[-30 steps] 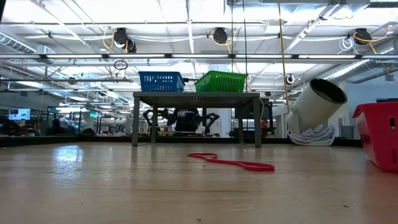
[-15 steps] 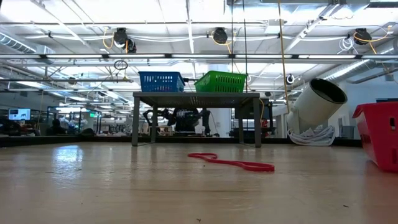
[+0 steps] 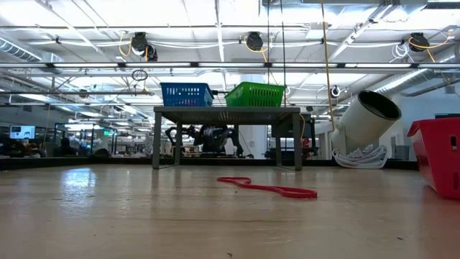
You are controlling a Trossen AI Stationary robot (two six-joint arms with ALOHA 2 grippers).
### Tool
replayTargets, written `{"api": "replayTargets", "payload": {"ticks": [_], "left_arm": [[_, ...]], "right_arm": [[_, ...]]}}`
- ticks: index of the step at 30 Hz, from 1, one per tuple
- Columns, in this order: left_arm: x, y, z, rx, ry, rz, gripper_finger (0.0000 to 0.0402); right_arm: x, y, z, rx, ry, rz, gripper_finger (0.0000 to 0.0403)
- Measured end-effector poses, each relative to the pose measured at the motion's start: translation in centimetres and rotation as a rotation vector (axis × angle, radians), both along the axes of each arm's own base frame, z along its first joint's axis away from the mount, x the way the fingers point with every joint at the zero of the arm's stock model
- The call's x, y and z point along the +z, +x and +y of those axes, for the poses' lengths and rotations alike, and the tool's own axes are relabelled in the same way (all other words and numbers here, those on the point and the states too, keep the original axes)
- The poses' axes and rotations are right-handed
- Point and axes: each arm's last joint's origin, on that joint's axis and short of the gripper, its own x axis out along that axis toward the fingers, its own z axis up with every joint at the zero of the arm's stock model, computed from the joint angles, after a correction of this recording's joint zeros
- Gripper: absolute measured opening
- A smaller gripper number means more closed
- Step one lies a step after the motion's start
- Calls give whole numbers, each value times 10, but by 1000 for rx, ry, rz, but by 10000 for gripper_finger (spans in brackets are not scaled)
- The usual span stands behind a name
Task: Pick & Place Office Desk Supplies
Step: Put the red rubber band into the red bin
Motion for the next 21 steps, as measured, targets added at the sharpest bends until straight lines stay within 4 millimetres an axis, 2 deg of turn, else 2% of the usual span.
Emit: {"api": "replayTargets", "payload": {"ticks": [2, 6, 11, 14, 18, 21], "left_arm": [[-20, -9, -1, -47, -14, -82, 141], [-64, -38, -1, -76, -98, -197, 141], [-122, -66, -6, -133, -123, -344, 141], [-146, -79, -6, -126, -149, -409, 141], [-172, -80, -9, -74, -140, -339, 141], [-175, -82, -10, -43, -164, -343, 141]], "right_arm": [[1, 8, 3, -9, -18, 58, 121], [2, 24, 6, -29, 15, 173, 121], [-18, 42, 20, -2, -2, 411, 121], [-40, 52, 36, 68, -13, 571, 121], [-68, 67, 55, 159, -1, 690, 121], [-79, 73, 59, 188, 49, 729, 121]]}}
